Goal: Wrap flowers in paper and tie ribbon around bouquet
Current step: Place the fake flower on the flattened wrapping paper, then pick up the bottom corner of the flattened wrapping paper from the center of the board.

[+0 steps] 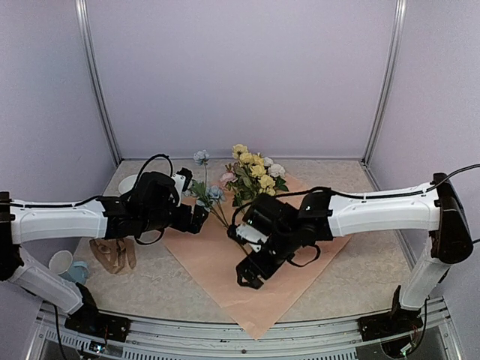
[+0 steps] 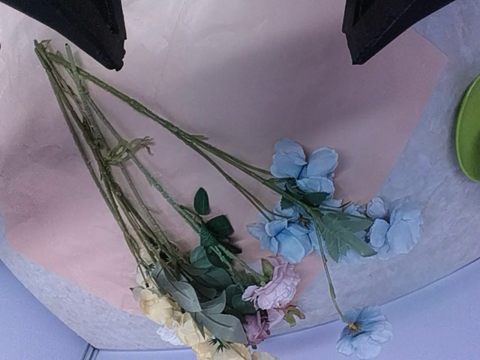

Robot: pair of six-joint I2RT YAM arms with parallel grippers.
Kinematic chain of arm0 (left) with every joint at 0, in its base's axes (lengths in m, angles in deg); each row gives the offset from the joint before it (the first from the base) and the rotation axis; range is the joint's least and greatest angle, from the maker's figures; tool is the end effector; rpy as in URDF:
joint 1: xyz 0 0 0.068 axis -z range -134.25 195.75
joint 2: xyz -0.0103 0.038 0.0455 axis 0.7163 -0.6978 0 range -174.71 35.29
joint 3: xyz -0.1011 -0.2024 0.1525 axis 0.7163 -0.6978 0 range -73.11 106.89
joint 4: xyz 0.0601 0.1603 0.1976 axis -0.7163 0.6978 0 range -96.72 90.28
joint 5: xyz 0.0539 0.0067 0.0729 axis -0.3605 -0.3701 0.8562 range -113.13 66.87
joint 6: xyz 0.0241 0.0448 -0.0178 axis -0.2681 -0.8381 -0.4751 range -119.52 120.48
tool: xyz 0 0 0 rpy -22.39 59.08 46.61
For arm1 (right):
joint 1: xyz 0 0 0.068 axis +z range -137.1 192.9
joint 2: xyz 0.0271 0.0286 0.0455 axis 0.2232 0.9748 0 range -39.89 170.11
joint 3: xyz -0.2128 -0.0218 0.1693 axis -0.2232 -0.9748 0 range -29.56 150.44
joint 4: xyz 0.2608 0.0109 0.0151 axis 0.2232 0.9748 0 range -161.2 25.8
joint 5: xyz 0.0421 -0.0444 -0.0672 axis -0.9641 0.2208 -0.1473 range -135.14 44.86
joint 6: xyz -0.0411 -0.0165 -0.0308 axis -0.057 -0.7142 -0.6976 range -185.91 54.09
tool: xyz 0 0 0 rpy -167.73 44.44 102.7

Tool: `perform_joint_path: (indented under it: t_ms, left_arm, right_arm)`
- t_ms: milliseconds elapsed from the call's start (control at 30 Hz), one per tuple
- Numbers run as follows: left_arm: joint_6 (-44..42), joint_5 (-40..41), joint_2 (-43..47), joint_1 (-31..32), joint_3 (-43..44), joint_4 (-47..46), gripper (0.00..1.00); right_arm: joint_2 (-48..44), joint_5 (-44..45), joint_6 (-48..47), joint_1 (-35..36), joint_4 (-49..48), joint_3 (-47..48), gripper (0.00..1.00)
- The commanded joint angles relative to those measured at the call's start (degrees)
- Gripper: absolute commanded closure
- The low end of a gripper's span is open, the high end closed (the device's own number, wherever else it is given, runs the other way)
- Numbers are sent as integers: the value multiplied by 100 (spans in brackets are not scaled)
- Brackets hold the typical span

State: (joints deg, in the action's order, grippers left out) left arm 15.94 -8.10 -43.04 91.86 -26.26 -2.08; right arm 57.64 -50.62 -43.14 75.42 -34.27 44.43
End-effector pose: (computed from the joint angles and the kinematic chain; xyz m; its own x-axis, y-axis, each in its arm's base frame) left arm 0.2107 -0.2057 0.2314 -0.5406 0.1907 -0.8194 0.4220 0.9040 -0.0680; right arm 0.1616 0.3184 0.2372 -0.7203 -0.5502 -0.4223 -0.6790 0.6837 0.2674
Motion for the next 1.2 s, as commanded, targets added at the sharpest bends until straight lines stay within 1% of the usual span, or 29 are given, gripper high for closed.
perform_joint_path:
  t_ms: [0, 133, 233, 333, 433, 533, 600, 700, 733, 933, 1067, 1167]
  left_arm:
    - [191, 115, 279, 197, -60, 176, 1]
    - [277, 366, 358, 429, -2, 334, 1]
    - [363, 379, 452, 485, -54, 373, 1]
    - [430, 395, 531, 496, -157, 373, 1]
    - [440, 389, 518, 496, -174, 357, 1]
    - [440, 365, 432, 504, -107, 398, 1]
    - [428, 381, 378, 525, -58, 416, 1]
    - [399, 387, 338, 539, -60, 355, 1]
    - [396, 399, 321, 540, -62, 339, 1]
    - [422, 412, 230, 570, -75, 313, 1]
    - [372, 458, 303, 639, -99, 331, 1]
    - [148, 609, 564, 887, -239, 152, 3]
  right_arm:
    - [229, -1, -335, 921, 851, -419, 3]
    - [534, 219, -74, 1469, 743, -378, 3]
    - [833, 586, 101, 1874, 766, -171, 1]
    - [1238, 886, 205, 2133, 841, 34, 0]
    - [1631, 1585, 313, 2184, 1165, 234, 0]
    - [2009, 2340, 661, 2179, 1734, 556, 2]
    - [1995, 2447, 681, 2165, 1796, 578, 10]
    - [1797, 2327, 596, 2080, 1525, 415, 28]
    - [1758, 2334, 583, 2046, 1485, 369, 32]
    - [1676, 2354, 447, 1813, 1366, 170, 46]
    - [1592, 2331, 395, 1720, 1270, 195, 70]
    - [1420, 2071, 159, 1610, 1015, 79, 82]
